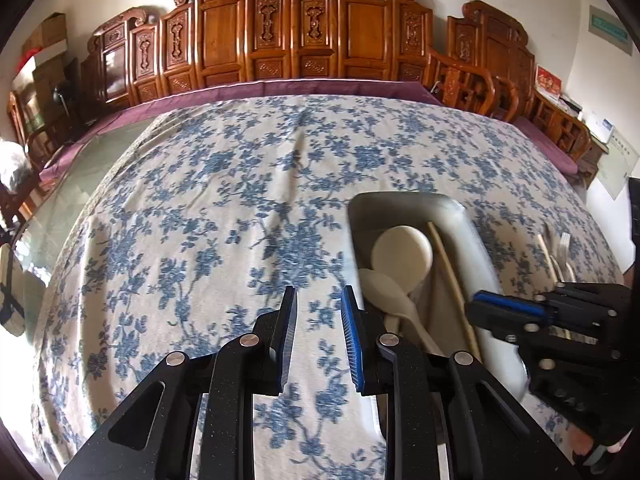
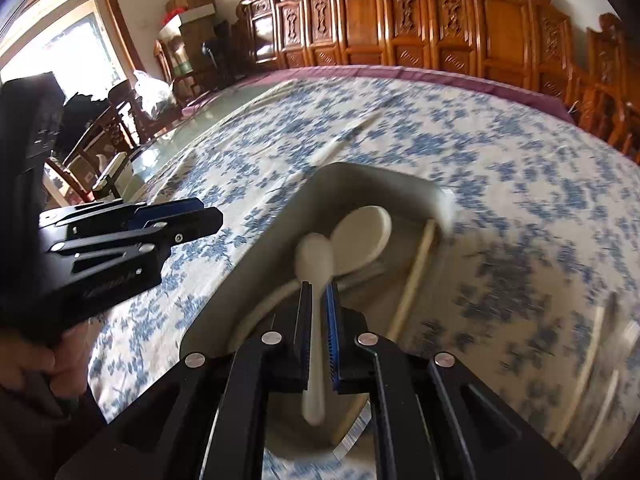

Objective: Organize utensils

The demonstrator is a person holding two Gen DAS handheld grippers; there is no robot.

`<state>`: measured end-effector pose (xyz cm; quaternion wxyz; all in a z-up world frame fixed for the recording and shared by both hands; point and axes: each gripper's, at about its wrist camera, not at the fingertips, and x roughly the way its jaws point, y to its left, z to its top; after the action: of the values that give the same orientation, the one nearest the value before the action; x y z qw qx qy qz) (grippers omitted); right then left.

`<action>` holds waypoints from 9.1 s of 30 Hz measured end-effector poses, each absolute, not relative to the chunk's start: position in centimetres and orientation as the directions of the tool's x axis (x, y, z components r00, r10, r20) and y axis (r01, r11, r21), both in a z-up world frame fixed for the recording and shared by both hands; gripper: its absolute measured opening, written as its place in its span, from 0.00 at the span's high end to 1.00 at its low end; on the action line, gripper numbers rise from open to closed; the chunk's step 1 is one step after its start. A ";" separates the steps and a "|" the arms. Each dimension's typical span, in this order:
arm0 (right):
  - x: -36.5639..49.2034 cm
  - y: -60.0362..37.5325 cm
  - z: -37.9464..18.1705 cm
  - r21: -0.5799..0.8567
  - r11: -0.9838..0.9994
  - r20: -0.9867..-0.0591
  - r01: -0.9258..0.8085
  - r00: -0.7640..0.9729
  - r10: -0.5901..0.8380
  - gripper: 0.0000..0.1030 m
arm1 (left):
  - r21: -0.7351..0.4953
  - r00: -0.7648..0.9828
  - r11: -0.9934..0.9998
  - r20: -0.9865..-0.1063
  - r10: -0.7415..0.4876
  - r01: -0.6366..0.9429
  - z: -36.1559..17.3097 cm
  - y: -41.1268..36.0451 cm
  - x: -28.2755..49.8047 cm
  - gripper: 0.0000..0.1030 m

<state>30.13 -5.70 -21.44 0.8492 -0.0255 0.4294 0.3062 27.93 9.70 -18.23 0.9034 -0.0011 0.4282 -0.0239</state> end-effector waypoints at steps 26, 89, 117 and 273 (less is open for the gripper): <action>25.1 -26.5 -21.0 0.040 0.966 -0.771 -0.255 0.607 0.192 0.74 | -0.087 0.637 0.968 -0.738 -0.222 0.237 -17.4 -1.8 23.9 0.33; 32.1 -33.0 -27.5 0.051 0.989 -0.854 -0.142 0.507 0.117 0.91 | -0.028 0.408 0.923 -0.892 -0.196 0.383 -25.5 -18.4 29.9 0.61; 31.5 -31.3 -26.4 0.070 0.981 -0.829 -0.182 0.536 0.158 0.91 | 0.021 0.531 0.936 -0.828 -0.181 0.351 -19.4 -11.6 28.4 0.96; 28.4 -26.2 -25.2 0.048 0.965 -0.820 -0.258 0.542 0.186 0.65 | -0.022 0.646 0.979 -0.748 -0.151 0.203 -16.8 0.0 23.4 0.08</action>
<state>28.35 -26.22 -25.18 0.8772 -0.0389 0.4616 0.1263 23.45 0.01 -16.77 0.9067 0.0318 0.4092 -0.0974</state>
